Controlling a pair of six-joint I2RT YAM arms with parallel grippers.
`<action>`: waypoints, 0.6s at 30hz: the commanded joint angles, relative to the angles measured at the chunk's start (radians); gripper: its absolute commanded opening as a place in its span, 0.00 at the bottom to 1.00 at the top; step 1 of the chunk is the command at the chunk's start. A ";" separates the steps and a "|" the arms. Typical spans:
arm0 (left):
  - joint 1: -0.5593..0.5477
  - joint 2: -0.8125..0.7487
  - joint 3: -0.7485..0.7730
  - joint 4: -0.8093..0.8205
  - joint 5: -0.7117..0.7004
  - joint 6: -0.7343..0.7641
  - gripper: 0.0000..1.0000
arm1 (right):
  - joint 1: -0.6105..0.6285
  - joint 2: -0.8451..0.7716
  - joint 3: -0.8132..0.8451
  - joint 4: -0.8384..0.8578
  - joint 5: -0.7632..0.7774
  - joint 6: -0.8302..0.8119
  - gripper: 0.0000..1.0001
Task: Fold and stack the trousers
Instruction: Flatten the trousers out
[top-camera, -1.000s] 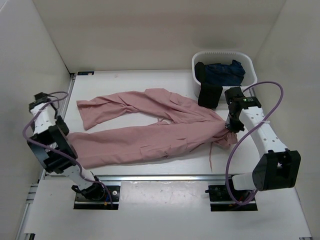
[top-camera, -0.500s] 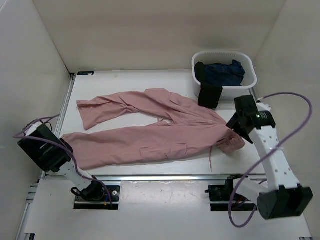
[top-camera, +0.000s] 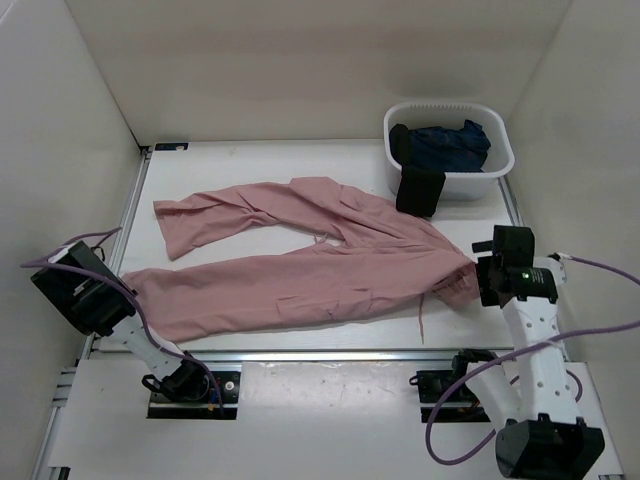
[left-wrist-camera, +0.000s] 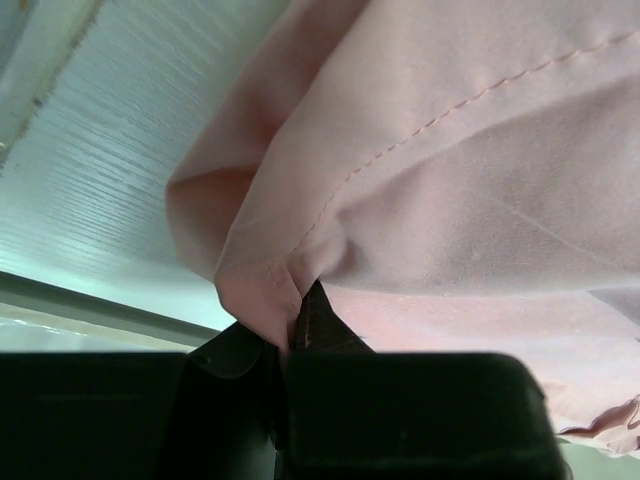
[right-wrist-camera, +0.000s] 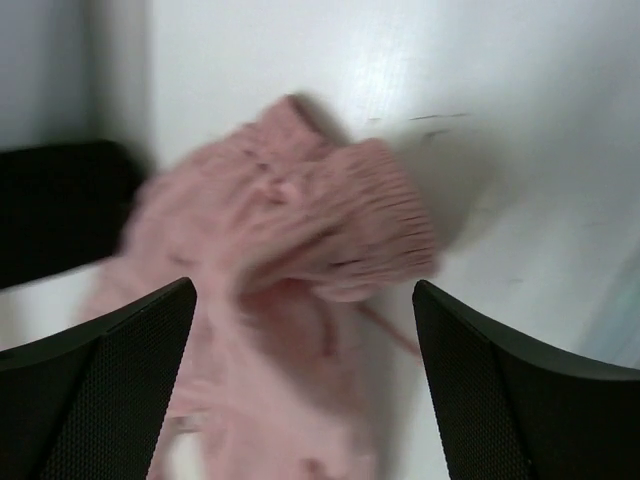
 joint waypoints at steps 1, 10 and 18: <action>0.008 -0.007 0.033 0.042 0.002 0.000 0.15 | -0.011 -0.060 -0.026 0.100 -0.028 0.287 0.94; 0.008 -0.016 0.053 0.042 -0.027 0.000 0.15 | -0.011 -0.109 -0.209 0.157 -0.160 0.527 0.98; 0.008 -0.016 0.092 0.042 -0.036 0.000 0.15 | -0.080 -0.070 -0.376 0.361 -0.170 0.540 0.61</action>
